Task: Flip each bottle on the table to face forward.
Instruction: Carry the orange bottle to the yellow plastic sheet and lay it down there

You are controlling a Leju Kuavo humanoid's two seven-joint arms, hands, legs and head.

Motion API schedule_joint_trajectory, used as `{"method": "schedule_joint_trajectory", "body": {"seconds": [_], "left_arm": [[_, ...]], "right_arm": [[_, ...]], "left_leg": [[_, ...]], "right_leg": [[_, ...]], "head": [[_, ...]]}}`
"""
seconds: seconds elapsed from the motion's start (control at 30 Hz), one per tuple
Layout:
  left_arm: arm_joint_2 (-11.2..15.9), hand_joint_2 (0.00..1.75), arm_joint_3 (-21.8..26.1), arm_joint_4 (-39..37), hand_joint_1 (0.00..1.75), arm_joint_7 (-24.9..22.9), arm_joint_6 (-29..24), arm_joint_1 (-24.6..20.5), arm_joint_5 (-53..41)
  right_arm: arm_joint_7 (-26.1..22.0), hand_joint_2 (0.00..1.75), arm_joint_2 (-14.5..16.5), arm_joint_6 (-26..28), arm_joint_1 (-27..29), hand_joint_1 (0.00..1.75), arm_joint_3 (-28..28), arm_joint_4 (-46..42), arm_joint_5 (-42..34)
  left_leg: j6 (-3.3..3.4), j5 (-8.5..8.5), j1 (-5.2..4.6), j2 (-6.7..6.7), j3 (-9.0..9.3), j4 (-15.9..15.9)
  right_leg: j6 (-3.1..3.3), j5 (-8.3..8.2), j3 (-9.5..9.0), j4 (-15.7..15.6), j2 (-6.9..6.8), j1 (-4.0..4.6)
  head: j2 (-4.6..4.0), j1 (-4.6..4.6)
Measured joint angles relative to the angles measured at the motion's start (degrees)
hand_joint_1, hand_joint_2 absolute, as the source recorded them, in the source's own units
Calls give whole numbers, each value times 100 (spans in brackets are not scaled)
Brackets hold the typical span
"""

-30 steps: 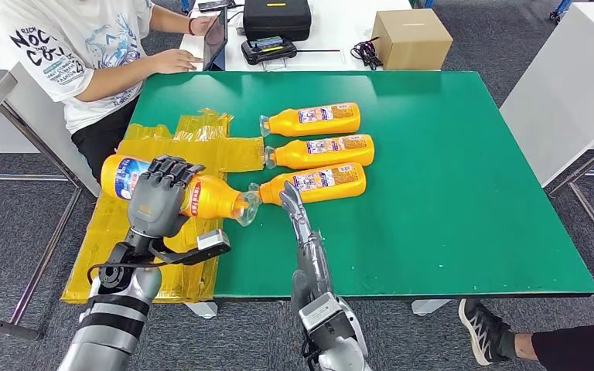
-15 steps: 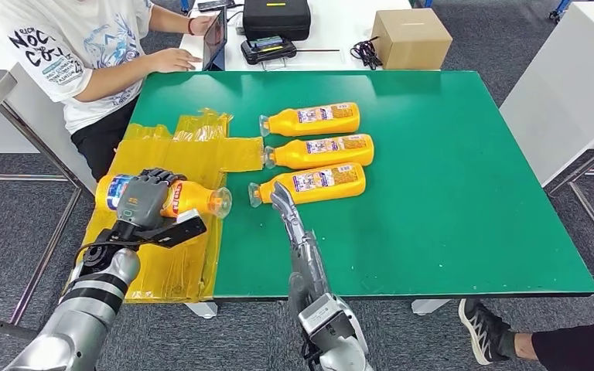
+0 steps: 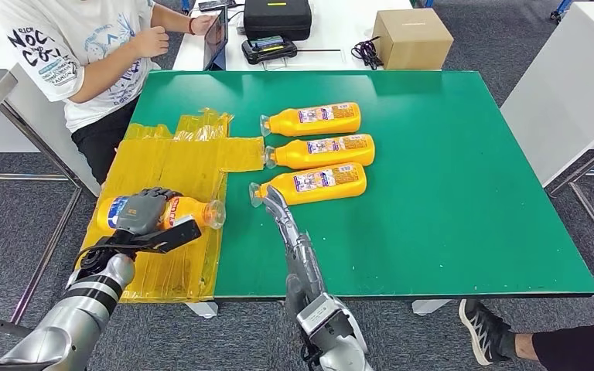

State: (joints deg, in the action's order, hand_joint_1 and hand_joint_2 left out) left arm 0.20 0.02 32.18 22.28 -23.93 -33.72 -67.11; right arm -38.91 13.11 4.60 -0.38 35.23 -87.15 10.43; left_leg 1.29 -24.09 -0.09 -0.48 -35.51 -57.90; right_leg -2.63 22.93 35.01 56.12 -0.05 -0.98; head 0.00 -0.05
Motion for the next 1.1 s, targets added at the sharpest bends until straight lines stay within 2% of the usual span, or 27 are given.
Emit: {"method": "schedule_joint_trajectory", "body": {"seconds": [0.27,0.3,0.4,0.43,0.47,0.7,1.1], "left_arm": [[4,175,-65,-124,173,-76,9,-21,-149],[7,175,-99,-142,153,-108,21,-25,-214],[35,175,-250,-208,31,-231,111,-33,-487],[50,175,-307,-234,7,-264,167,-38,-562],[65,175,-358,-261,1,-282,241,-48,-605],[157,175,-449,-414,0,-155,1055,-212,-338],[306,175,-469,-453,0,140,1890,-259,404]], "right_arm": [[10,0,0,-40,-3,0,0,37,-54],[16,0,0,-56,-3,0,0,44,-69],[38,0,0,-111,-5,0,-1,74,-110],[45,0,2,-132,-5,0,-4,84,-122],[52,0,4,-149,-4,0,-9,92,-129],[114,0,22,-222,7,0,-58,109,-134],[159,0,57,-305,4,0,-140,233,-197]], "left_leg": [[0,0,0,1,2,0],[0,0,0,1,2,0],[0,0,0,1,2,0],[0,0,0,0,2,0],[0,0,0,-1,3,0],[-1,-1,0,-3,20,2],[-5,-5,0,-6,81,6]], "right_leg": [[0,0,-1,1,0,0],[0,0,-1,1,0,0],[0,0,-2,1,0,0],[0,0,-3,1,0,0],[0,0,-5,1,0,0],[1,1,-23,0,-2,0],[5,6,-87,-1,-3,0]], "head": [[0,-1],[0,-1],[0,-1],[0,-1],[0,-1],[0,-1],[0,-1]]}}
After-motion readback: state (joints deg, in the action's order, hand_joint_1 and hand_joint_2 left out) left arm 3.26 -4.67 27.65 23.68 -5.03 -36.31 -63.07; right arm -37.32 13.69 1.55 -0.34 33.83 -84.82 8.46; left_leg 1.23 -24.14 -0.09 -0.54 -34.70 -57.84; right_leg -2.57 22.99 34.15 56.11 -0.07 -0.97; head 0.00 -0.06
